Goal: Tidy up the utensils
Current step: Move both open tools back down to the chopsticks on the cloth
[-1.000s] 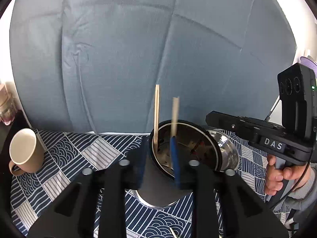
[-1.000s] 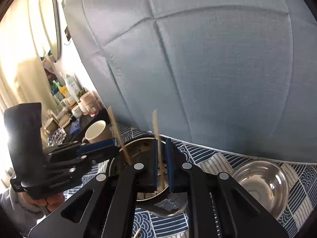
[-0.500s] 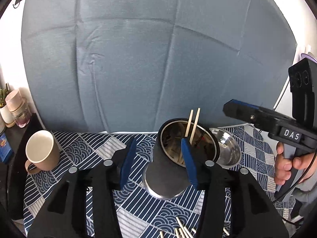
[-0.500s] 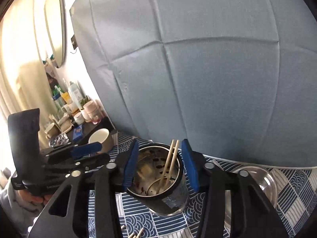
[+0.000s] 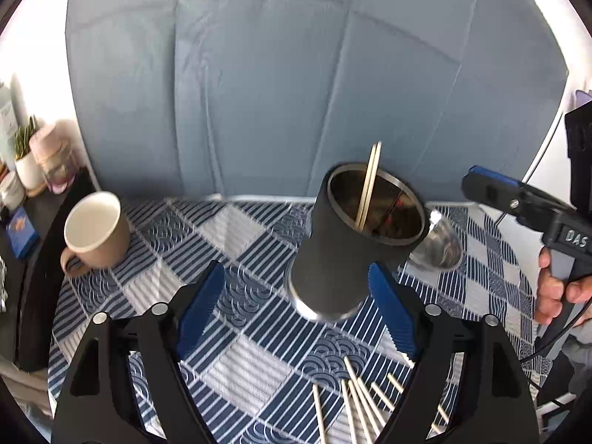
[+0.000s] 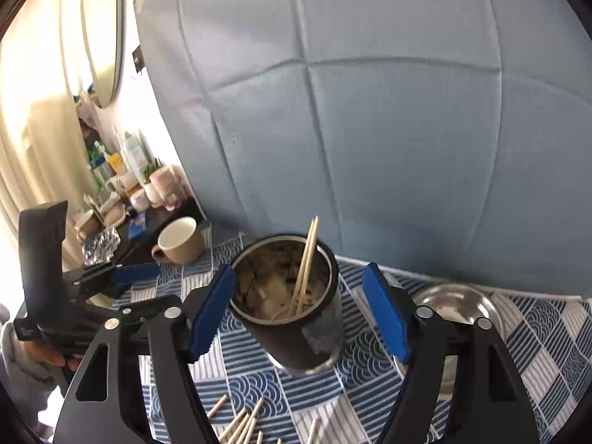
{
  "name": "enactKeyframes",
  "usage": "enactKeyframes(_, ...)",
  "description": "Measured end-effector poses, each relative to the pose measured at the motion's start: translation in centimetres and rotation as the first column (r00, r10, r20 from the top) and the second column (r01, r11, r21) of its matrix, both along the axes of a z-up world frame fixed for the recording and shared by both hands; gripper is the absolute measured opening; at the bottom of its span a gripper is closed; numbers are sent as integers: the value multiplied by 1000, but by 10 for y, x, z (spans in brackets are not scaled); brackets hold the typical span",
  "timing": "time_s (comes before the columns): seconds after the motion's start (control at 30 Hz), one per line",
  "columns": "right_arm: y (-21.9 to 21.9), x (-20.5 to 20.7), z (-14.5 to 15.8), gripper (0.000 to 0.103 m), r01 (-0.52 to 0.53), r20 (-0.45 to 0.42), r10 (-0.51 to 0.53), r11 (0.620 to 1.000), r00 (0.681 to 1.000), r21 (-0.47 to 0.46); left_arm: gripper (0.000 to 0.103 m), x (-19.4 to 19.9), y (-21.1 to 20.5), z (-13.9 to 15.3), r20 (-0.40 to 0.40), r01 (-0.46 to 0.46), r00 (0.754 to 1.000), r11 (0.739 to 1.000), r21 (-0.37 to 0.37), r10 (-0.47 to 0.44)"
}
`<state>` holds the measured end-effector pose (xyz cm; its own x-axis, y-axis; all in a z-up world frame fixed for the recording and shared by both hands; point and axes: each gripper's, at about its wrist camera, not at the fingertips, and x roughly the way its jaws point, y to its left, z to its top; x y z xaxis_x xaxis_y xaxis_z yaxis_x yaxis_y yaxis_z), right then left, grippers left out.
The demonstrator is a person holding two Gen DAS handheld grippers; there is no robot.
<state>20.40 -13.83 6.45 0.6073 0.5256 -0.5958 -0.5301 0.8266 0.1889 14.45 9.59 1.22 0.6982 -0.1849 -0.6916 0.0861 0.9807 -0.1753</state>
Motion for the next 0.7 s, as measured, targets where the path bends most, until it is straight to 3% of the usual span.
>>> enactKeyframes(0.13,-2,-6,-11,74,5,-31,-5,1000,1000,-22,94,-8,-4,-14,-51,2,999,999,39,0)
enactKeyframes(0.37,-7,-20,-44,76,8,-122,-18,997,992,-77,96,-25,-14,-40,-143,26,990,995,94,-12)
enactKeyframes(0.7,-15,-52,-103,76,-1,-255,-57,975,965,-221,96,-47,-37,-93,-296,98,954,977,187,-39)
